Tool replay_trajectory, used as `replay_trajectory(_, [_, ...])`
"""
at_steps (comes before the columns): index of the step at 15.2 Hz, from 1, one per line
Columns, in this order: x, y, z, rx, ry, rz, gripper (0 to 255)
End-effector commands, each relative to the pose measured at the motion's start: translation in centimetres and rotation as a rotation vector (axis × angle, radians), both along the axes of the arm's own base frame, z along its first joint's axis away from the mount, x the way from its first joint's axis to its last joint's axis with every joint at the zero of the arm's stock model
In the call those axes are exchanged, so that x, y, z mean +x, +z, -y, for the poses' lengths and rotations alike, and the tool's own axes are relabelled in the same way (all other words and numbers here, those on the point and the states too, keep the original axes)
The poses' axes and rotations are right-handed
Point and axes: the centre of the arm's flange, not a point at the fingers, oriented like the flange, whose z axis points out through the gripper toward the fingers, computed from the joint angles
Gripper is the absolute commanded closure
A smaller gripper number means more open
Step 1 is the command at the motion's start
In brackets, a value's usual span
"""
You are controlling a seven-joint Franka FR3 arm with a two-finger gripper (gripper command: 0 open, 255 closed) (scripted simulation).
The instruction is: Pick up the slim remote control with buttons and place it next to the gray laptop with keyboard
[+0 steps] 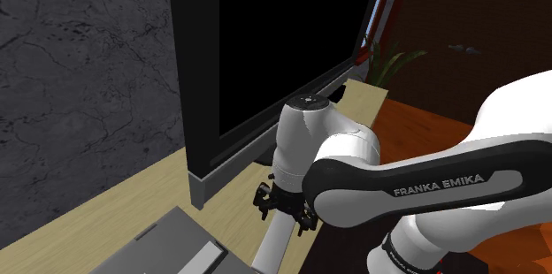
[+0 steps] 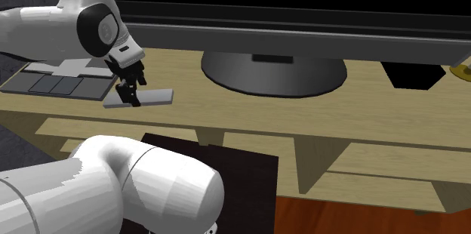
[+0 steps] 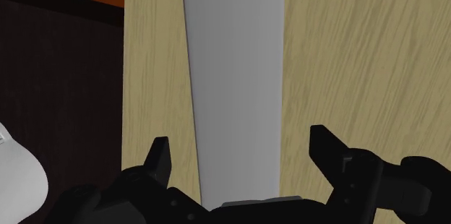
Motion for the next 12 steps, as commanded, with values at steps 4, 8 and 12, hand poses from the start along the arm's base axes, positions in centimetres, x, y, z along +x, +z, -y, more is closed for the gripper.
replay_trajectory(4, [0.1, 5.0, -0.1, 0.0, 0.0, 0.0, 0])
replay_trajectory(8, [0.1, 5.0, -0.1, 0.0, 0.0, 0.0, 0])
replay_trajectory(12, [0.1, 5.0, -0.1, 0.0, 0.0, 0.0, 0])
